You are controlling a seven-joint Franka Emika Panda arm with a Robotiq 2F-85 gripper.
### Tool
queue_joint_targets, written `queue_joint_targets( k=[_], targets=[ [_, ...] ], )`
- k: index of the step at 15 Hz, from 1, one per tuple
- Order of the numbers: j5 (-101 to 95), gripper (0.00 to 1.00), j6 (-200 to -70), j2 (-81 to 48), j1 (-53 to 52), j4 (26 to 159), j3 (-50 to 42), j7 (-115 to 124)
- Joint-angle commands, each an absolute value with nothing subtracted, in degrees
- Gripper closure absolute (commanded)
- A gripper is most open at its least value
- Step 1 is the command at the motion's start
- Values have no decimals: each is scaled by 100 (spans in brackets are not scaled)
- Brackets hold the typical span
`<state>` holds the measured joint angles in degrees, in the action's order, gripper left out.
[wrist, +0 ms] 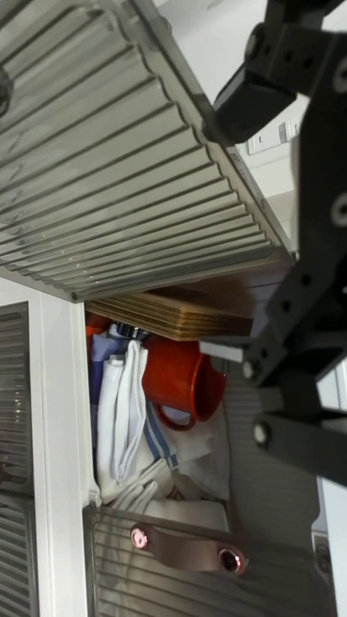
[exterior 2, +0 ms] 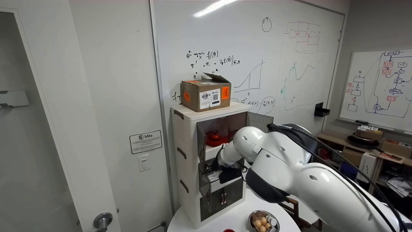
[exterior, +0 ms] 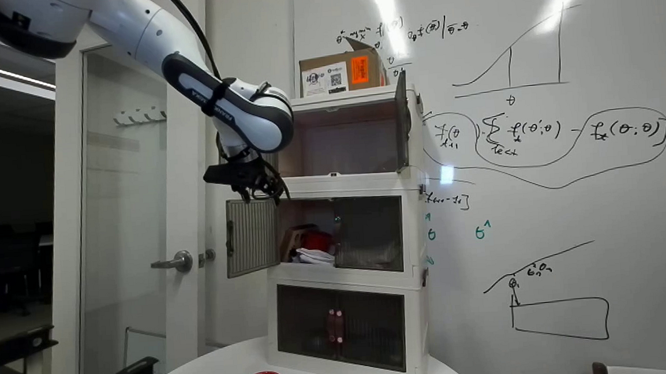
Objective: Open the door to the top compartment
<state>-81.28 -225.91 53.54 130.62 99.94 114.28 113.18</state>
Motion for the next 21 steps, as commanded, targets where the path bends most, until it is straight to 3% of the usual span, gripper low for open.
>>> queue_joint_targets(
  k=[1, 14, 21],
  targets=[
    [-7526, 0, -22841, 5041, 12923, 10318, 11413, 11015],
    [-5341, 0, -23211, 3837, 12607, 12205, 11403, 9830],
    [-6098, 0, -21096, 2986, 11726, 12952, 10486, 8728]
  ],
)
